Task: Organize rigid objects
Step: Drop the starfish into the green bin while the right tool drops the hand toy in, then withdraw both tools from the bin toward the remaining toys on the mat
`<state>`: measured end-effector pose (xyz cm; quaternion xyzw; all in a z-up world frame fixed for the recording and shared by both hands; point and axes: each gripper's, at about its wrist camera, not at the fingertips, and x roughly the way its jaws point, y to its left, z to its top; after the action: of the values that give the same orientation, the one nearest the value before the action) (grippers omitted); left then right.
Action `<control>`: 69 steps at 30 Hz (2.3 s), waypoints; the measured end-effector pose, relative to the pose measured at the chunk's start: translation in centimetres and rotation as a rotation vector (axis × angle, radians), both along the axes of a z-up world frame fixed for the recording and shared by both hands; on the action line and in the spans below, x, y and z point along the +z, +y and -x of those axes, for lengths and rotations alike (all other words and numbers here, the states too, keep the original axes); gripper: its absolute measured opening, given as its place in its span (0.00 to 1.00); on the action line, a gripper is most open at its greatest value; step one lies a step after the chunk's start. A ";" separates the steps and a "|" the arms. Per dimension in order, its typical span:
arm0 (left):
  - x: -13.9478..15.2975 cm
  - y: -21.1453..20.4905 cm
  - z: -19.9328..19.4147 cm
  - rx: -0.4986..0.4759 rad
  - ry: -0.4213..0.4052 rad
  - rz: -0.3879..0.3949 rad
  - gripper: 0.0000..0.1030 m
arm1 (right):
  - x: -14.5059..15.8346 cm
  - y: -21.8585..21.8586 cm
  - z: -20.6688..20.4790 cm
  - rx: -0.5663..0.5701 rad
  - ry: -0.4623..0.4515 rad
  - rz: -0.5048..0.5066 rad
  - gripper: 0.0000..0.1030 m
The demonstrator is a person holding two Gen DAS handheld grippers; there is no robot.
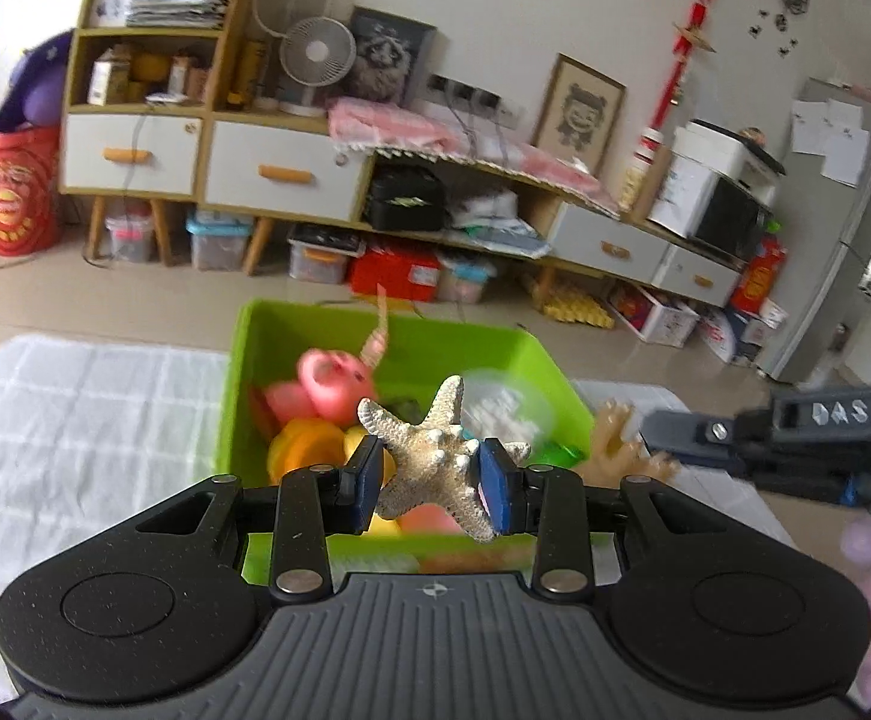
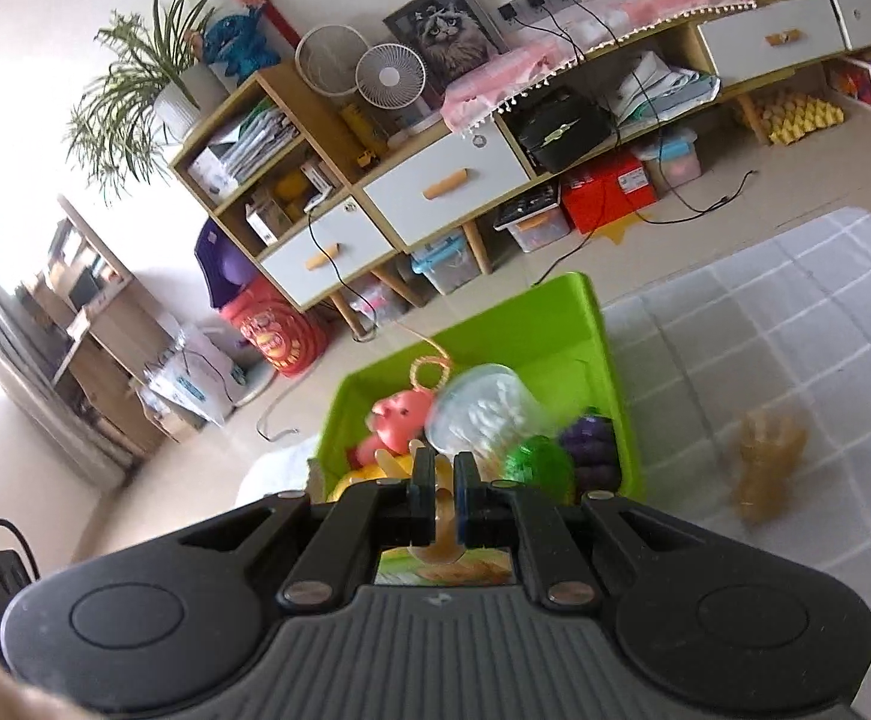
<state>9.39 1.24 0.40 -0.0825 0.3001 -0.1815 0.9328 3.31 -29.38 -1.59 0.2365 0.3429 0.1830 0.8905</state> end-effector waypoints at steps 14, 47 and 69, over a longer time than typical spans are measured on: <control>-2.2 0.9 -6.4 0.118 0.083 -0.029 0.39 | -3.2 3.0 -2.9 -0.020 0.034 -0.023 0.00; -1.8 2.4 0.1 0.144 0.107 -0.020 0.96 | -1.6 2.6 0.4 -0.006 0.061 0.130 0.37; -4.8 2.0 3.9 0.053 0.152 -0.149 0.98 | -2.9 1.2 2.8 0.045 0.071 0.270 0.53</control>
<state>5.45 3.22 -4.40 -0.0346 0.3801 -0.1270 0.9155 0.51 -28.14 -4.48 0.1130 0.4011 0.1468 0.8971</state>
